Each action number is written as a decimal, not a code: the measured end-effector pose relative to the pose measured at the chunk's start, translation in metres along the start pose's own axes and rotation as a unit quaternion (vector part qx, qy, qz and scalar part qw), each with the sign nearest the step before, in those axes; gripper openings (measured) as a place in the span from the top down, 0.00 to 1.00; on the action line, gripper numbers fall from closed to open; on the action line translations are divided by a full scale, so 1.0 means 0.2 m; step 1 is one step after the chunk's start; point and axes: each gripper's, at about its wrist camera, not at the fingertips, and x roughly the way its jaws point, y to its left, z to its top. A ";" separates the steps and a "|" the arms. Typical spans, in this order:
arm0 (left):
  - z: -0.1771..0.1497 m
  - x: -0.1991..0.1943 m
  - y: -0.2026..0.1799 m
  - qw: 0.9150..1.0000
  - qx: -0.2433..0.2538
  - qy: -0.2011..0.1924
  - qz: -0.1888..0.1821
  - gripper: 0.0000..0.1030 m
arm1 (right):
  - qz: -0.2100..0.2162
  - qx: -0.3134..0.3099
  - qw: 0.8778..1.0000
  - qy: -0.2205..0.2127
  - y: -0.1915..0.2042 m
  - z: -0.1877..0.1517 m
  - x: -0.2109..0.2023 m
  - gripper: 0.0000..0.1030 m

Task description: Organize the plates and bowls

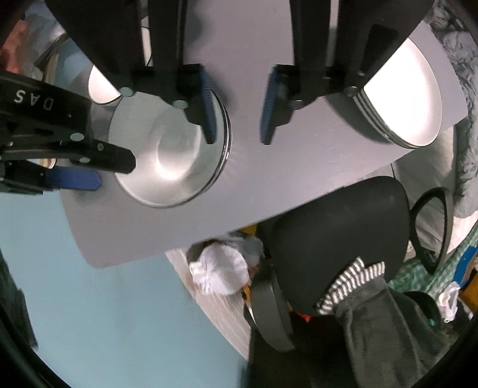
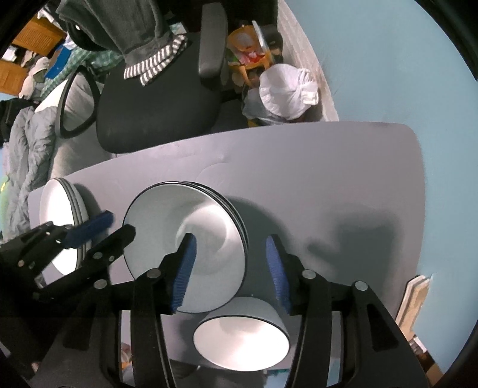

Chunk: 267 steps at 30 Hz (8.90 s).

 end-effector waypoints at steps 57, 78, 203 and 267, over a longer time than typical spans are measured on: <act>-0.54 0.27 -0.32 0.994 0.052 0.059 -0.070 0.36 | 0.023 0.129 0.990 -0.043 -0.46 -0.76 0.19 0.30; -0.53 0.38 -0.31 0.991 0.017 0.080 -0.102 0.85 | 0.049 0.113 0.992 -0.032 -0.37 -0.77 0.25 0.91; -0.18 0.09 0.22 0.990 -0.114 0.037 -0.076 0.32 | 0.083 0.037 0.996 -0.026 -0.22 -0.10 -0.01 0.35; -0.67 0.18 0.44 0.968 -0.217 0.060 -0.108 0.79 | 0.129 -0.099 0.985 0.066 0.32 -0.21 0.37 0.77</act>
